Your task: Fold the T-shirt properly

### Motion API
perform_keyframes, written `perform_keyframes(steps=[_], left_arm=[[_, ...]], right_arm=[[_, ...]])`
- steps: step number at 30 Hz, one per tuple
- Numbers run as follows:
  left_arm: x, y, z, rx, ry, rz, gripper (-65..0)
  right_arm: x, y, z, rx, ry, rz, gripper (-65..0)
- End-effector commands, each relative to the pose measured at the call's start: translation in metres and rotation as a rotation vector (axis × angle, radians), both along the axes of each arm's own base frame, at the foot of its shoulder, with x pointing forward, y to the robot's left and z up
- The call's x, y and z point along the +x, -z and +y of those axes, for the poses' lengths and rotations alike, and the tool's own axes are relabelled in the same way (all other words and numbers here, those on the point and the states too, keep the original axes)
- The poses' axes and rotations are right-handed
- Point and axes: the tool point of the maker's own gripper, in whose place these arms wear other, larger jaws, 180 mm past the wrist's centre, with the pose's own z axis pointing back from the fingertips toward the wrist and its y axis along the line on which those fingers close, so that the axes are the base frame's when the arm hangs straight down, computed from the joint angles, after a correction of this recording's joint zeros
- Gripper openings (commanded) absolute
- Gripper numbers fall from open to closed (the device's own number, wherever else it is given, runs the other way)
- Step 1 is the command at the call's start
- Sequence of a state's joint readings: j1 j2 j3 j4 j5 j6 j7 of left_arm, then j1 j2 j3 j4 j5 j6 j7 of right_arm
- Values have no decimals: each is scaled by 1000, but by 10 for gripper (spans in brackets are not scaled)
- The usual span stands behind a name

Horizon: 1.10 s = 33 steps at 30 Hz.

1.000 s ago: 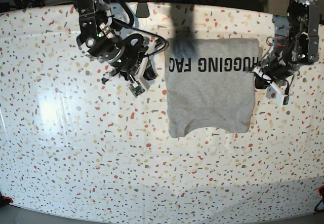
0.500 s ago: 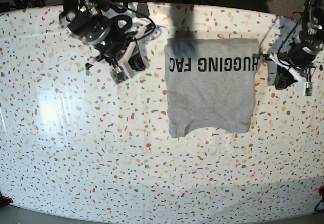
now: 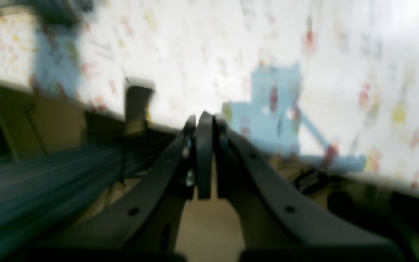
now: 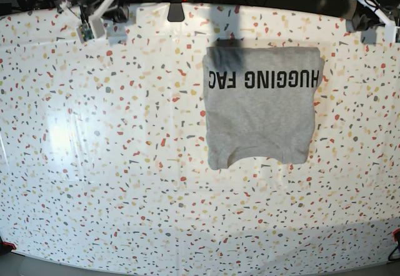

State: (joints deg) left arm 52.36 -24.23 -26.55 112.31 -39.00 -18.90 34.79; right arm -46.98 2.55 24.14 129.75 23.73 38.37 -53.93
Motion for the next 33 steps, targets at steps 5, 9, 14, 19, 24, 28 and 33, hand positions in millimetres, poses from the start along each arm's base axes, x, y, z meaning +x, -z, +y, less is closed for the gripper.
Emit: perform_keyframes(steps=[5,9,14,19,24,28,33], left_arm=[[-50,9,4,79,47,119,-650],[-85,20,-6,43,56,191,-650],[-120,53,-2,-43,-40,229,-650],[-168,108,11,-120,-167,368,-650],[-195,160,23,-144,-289,481,-650],[-199,193,24,-138,-350,500,-650],[-193,227,-4,-166,-366,533,-650]], right_arm=[[-58,3,-8,-13,19,144,-650],[-96,8,-7,-7,24,257,-650],[-132,36,-14,20,77,389,-650],[-157,86,-28,46,171,471,-650],[-167,150,-47,12,211,577,-650],[-164,197,-64,21,256,632,-650],[-171,239,-104,-32,279,722,-650]])
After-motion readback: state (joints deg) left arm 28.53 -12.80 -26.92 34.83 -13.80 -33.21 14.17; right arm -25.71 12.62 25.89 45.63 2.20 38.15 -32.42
